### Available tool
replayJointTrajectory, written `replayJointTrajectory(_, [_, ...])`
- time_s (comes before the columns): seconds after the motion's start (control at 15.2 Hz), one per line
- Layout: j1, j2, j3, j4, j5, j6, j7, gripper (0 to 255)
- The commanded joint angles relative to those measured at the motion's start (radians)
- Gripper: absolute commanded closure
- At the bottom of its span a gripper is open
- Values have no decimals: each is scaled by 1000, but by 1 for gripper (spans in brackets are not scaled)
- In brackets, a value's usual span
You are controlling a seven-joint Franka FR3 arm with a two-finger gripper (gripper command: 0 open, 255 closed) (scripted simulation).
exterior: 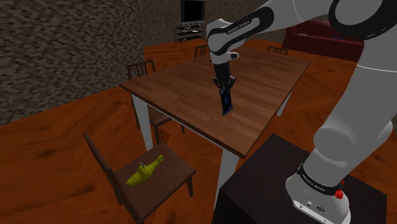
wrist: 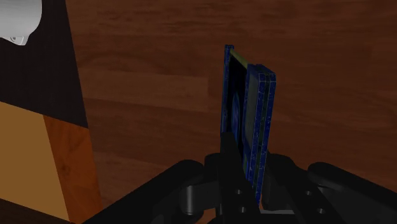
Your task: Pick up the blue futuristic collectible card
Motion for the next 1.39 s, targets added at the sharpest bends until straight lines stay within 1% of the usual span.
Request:
replayJointTrajectory(0.0, [0,0,0,0,0,0,0,255])
replayJointTrajectory(0.2, [0,1,0,-1,0,1,0,255])
replayJointTrajectory(1.19, [0,-56,3,134,18,-186,-29,255])
replayJointTrajectory(1.32, [0,-56,3,135,18,-188,-29,255])
